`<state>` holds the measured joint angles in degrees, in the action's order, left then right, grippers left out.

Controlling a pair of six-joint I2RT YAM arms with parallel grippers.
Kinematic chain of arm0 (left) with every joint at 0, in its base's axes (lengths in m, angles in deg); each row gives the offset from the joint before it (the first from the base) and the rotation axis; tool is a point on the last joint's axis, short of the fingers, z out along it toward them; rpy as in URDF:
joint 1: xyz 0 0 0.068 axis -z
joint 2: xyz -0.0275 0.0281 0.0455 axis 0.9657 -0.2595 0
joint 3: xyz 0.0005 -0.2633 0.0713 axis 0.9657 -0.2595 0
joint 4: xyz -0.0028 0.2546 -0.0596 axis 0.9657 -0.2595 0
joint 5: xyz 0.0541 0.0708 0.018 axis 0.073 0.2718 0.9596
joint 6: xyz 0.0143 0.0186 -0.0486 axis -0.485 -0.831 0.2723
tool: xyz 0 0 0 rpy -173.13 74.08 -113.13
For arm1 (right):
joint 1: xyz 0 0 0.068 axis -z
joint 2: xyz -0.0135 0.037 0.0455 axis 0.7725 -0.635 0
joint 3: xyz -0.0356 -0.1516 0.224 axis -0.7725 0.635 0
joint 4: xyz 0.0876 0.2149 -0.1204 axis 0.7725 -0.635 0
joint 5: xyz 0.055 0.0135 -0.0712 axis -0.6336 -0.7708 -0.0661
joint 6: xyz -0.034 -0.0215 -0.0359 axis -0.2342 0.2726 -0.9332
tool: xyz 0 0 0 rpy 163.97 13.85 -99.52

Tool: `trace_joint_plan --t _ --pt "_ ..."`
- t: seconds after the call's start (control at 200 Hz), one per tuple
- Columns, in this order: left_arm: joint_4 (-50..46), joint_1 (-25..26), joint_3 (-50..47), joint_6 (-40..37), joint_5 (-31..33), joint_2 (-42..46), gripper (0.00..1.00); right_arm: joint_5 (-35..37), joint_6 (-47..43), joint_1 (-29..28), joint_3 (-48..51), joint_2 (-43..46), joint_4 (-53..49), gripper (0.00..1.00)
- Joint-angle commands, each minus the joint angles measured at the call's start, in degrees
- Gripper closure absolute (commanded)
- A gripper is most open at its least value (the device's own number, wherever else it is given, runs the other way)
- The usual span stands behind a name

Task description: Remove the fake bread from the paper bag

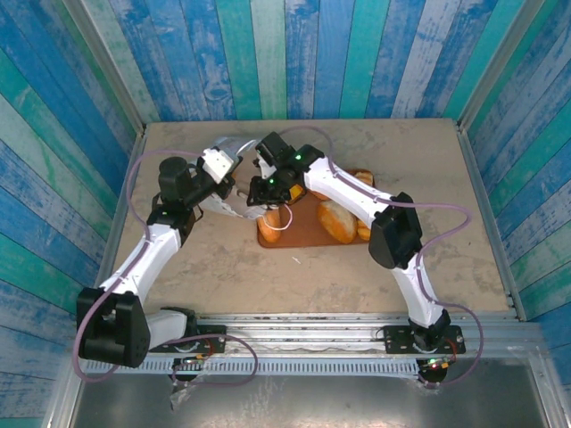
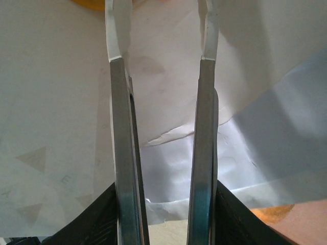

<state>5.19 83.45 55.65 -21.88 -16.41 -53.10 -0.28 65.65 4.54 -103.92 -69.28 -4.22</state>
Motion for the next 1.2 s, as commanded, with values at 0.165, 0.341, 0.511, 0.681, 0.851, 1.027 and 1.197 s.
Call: trace_joint_plan --t 0.165,0.341,0.511,0.681,0.851,1.027,1.197 --pt "0.87 0.00 1.70 0.61 -1.55 -1.80 0.99 3.47 0.62 -0.18 -1.69 -2.40 0.61 0.55" --pt "0.78 0.06 1.67 0.45 -1.64 -1.51 1.00 4.49 1.68 -0.06 -2.68 -3.25 0.78 0.54" --pt "0.78 0.03 1.63 0.52 -1.81 -1.65 1.00 2.69 1.70 -0.18 -4.43 -4.91 1.80 0.59" --pt "0.73 0.08 1.67 0.19 -0.96 -1.67 1.00 3.32 1.23 -0.12 -5.16 -4.88 1.76 0.74" --pt "1.06 0.04 1.66 0.11 0.45 -1.61 1.00 3.70 -0.09 -0.14 -5.28 -2.82 1.60 0.85" --pt "1.44 -0.02 1.63 0.02 2.17 -1.58 1.00 5.18 -1.16 -0.28 -3.09 1.30 0.97 0.97" --pt "1.48 0.04 1.10 -0.38 3.29 -1.45 1.00 7.35 -1.61 -0.45 1.71 6.96 1.28 0.99"
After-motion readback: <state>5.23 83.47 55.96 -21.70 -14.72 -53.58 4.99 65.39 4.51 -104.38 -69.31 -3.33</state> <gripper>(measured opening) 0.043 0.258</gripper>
